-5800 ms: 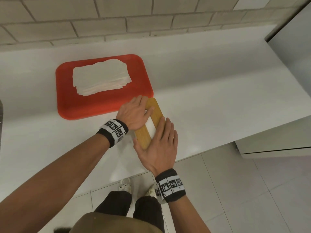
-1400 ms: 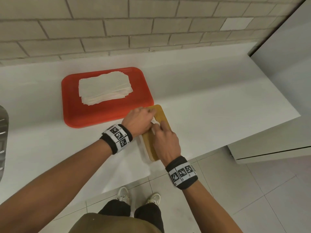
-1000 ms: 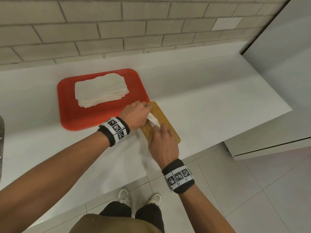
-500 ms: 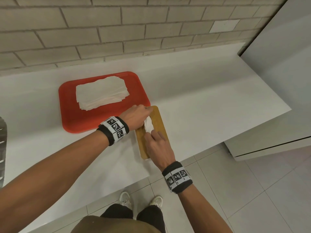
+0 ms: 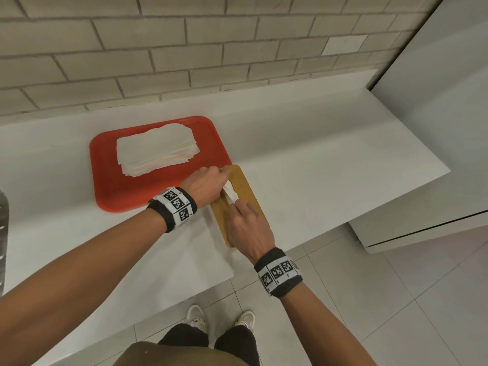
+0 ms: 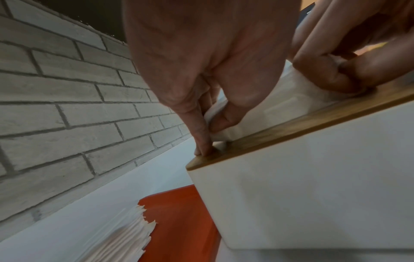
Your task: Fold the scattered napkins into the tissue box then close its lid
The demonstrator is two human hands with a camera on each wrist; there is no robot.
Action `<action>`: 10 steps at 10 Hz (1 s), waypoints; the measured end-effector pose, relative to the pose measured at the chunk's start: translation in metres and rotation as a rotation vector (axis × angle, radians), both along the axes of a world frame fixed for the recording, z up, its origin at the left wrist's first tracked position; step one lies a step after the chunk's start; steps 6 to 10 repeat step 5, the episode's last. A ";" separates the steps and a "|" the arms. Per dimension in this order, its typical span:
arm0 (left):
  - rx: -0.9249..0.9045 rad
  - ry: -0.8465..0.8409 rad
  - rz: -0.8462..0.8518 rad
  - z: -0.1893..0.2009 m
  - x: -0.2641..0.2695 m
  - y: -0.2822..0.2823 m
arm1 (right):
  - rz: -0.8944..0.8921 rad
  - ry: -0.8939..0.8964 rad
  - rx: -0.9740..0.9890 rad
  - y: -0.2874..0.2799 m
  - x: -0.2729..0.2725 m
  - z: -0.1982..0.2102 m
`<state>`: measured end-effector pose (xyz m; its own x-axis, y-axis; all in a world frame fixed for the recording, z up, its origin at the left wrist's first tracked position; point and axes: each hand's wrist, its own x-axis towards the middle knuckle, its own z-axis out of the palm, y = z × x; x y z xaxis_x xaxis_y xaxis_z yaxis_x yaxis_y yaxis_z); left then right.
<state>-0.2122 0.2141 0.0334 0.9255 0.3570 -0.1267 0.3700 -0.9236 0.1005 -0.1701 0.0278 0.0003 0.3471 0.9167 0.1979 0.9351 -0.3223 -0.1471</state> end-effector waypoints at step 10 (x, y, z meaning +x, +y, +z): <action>-0.139 -0.442 0.255 0.000 -0.069 -0.045 | -0.338 0.203 0.346 -0.100 0.003 0.020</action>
